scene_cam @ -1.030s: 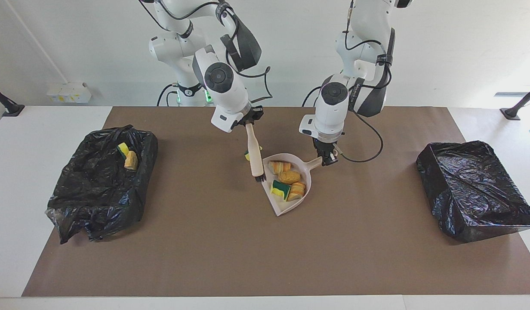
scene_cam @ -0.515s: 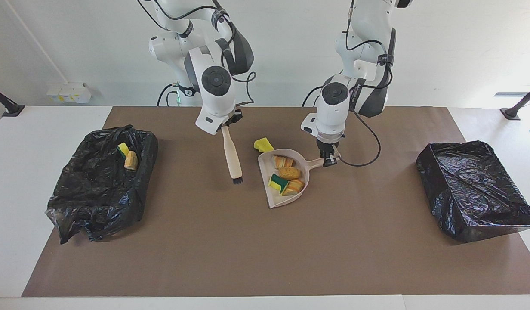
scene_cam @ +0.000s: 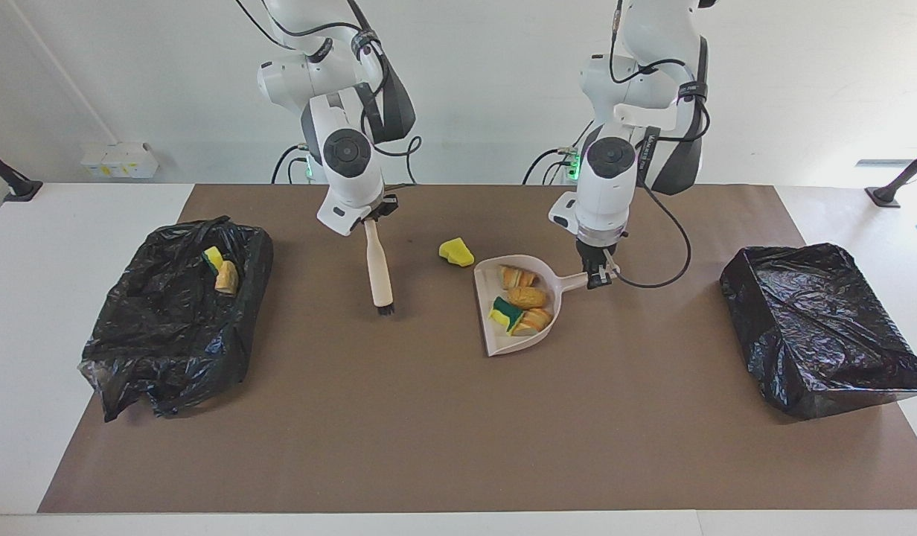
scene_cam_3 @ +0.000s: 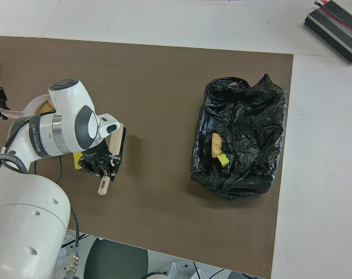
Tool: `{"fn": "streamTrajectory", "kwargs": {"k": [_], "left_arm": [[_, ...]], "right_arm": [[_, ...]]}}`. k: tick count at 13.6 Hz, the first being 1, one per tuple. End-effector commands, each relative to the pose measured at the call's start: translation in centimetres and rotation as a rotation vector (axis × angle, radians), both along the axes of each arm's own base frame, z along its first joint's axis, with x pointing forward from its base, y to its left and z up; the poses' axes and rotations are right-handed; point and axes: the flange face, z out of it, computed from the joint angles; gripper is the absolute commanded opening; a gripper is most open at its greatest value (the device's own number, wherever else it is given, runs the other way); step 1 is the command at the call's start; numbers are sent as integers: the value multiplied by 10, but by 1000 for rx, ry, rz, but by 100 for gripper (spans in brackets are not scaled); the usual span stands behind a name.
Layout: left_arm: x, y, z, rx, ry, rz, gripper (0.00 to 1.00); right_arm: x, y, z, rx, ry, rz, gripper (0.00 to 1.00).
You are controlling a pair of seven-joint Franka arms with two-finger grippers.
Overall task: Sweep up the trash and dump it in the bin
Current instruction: 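Sweep the sponges and scrubber into the dustpan with the right gripper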
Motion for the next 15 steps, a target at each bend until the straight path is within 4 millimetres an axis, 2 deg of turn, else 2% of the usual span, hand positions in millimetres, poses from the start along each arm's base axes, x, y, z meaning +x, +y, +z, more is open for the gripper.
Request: {"fn": "streamTrajectory", "kwargs": {"k": [1, 2, 4, 6, 8, 11, 12, 15], "left_arm": [[-53, 15, -13, 17, -6, -33, 0], [-61, 15, -16, 15, -11, -36, 0], [-69, 15, -20, 20, -6, -26, 0], [-84, -9, -30, 27, -17, 17, 0], [-82, -14, -35, 16, -33, 26, 0], [-83, -23, -49, 18, -19, 2, 0], [-81, -25, -53, 14, -22, 0, 0], [-76, -31, -66, -9, -35, -21, 0]], "right_arm": [[-46, 16, -4, 11, -7, -104, 0], [-59, 33, -14, 8, -10, -158, 0], [-68, 57, -23, 25, -22, -222, 0], [-67, 64, -24, 89, 11, -276, 0], [-64, 77, -28, 159, 11, -304, 0], [-67, 117, -36, 296, 20, -402, 0], [-66, 132, -29, 337, 28, -424, 0], [-47, 155, -12, 413, 55, -488, 0]]}}
